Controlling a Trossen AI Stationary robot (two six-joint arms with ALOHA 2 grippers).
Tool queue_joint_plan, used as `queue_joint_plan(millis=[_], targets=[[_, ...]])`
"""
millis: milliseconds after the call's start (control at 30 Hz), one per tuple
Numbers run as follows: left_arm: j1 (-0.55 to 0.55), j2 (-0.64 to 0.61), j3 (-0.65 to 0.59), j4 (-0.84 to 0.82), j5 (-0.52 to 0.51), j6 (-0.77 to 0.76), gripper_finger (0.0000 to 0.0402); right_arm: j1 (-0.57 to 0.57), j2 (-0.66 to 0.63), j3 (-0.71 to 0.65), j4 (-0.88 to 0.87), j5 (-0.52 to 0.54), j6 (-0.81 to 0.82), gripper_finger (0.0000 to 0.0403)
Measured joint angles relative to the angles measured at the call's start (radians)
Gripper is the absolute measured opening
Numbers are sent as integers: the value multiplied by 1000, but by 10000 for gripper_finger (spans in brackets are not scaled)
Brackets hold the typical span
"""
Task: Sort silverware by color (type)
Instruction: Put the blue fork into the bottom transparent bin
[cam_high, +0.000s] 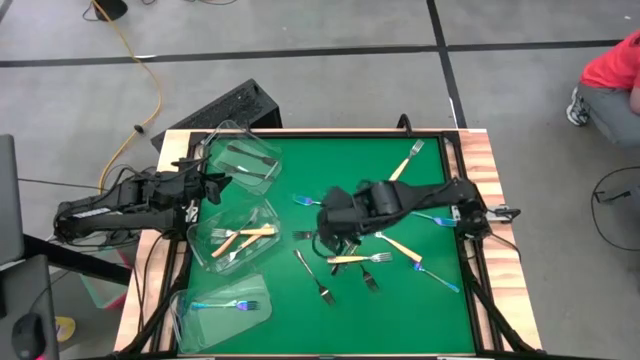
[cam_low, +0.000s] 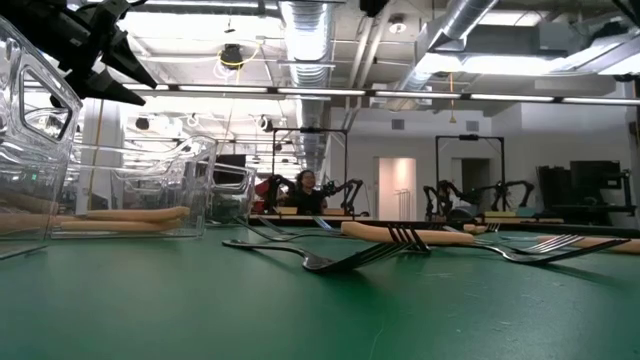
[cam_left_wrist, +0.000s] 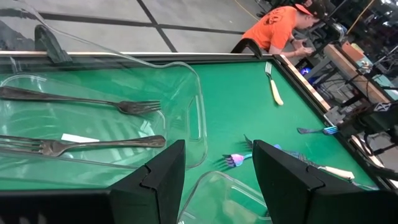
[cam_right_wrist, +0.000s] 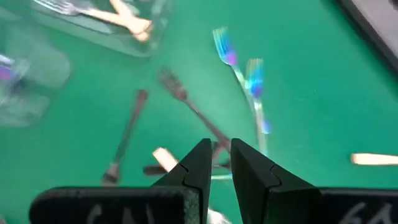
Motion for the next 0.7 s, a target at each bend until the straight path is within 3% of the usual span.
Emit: queue_joint_plan(millis=[167, 300, 700], targets=[[0, 0, 0, 0, -1, -6, 172, 98, -20, -91, 1, -16, 111, 83], [0, 0, -2, 3, -5, -12, 172, 183, -55, -247, -1, -72, 249, 83], [0, 1, -6, 1, -35, -26, 172, 432, -258, -763, 17, -555, 713, 83]])
